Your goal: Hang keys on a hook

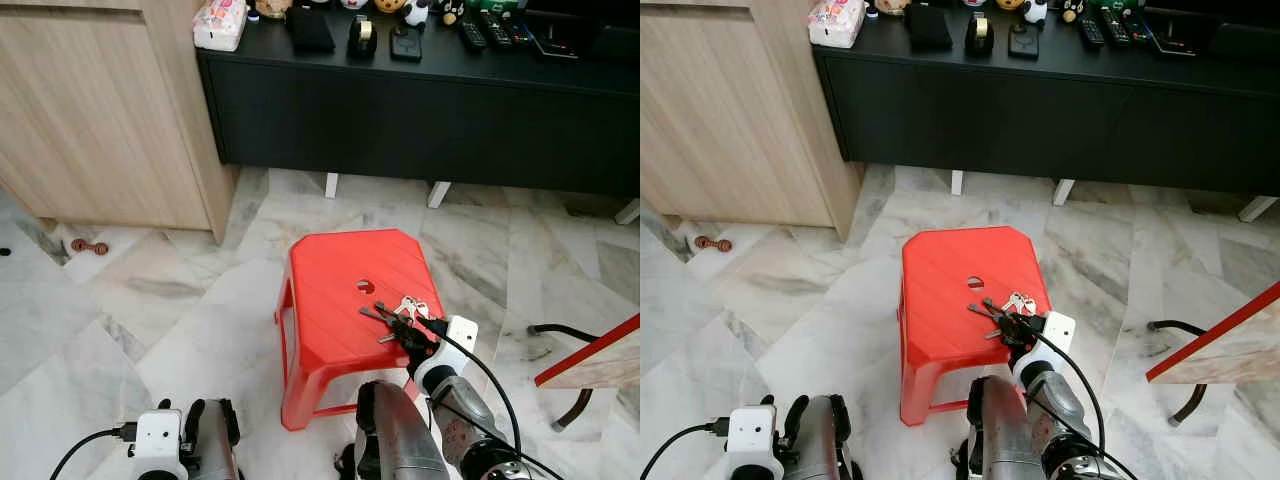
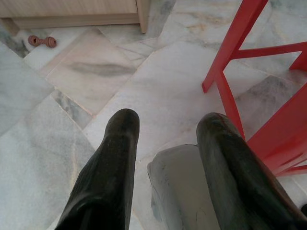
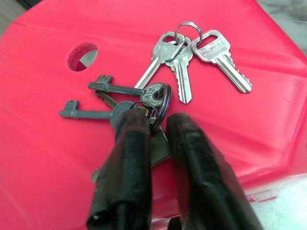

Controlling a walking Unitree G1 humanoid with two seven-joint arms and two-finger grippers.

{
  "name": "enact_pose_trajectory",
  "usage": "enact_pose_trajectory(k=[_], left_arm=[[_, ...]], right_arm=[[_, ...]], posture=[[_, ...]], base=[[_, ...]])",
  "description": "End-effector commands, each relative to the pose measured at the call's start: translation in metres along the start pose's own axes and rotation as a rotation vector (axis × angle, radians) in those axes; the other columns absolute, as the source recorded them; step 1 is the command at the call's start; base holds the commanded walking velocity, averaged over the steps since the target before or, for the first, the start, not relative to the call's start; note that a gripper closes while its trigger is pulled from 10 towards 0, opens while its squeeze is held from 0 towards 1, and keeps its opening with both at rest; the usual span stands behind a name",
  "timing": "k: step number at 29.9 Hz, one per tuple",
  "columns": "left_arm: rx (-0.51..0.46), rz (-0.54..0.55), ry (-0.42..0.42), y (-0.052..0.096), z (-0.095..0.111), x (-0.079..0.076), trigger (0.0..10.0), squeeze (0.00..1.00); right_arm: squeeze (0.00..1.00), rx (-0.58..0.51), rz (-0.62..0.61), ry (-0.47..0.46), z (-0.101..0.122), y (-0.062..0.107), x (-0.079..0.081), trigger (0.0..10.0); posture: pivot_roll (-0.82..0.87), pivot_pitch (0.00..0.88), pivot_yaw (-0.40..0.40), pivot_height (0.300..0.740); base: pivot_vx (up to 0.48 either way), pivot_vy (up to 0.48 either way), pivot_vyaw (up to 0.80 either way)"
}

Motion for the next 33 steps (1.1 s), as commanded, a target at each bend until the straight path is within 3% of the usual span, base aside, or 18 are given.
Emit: enact_pose_trajectory(k=[1,7,16,24,33], left_arm=[[0.115,-0.066,-0.002,0.017,-0.028,-0.020,10.0,0.00],[0.129,-0.069,-0.003,0.021,-0.032,-0.022,10.0,0.00],[0.142,-0.061,-0.007,0.013,-0.033,-0.022,10.0,0.00],[0.162,-0.052,-0.015,0.002,-0.034,-0.017,10.0,0.00],[0.177,-0.041,-0.026,-0.018,-0.029,-0.010,10.0,0.00]], right_arm=[[0.00,0.027,-0.020,-0.002,-0.010,0.005,-0.007,0.0],[0.00,0.027,-0.014,0.014,-0.010,0.006,-0.007,0.0],[0.00,-0.001,0.009,0.065,0.000,0.001,0.000,0.0],[0.00,-0.111,0.146,0.161,0.025,0.000,0.021,0.0],[0.00,-0.248,0.196,0.243,0.060,0.006,0.027,0.0]], posture=[[0.04,0.204,-0.128,0.581],[0.04,0.204,-0.135,0.581],[0.04,0.169,-0.135,0.581],[0.04,0.098,-0.126,0.581],[0.02,0.018,-0.105,0.581]], base=[[0.000,0.000,0.00],[0.000,0.000,0.00],[0.000,0.000,0.00],[0.000,0.000,0.00],[0.000,0.000,0.00]])
Point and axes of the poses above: a point about 5 cm out from each wrist's last joint towards the gripper, its own y axis pointing back from the gripper into the wrist, its own z axis along the axis of the wrist's last joint, x = y × z, the point moved 5 cm from there along -y, pointing out of the wrist towards the gripper, and after that the axes turned 2 degrees about -y, right-handed, at the moved point
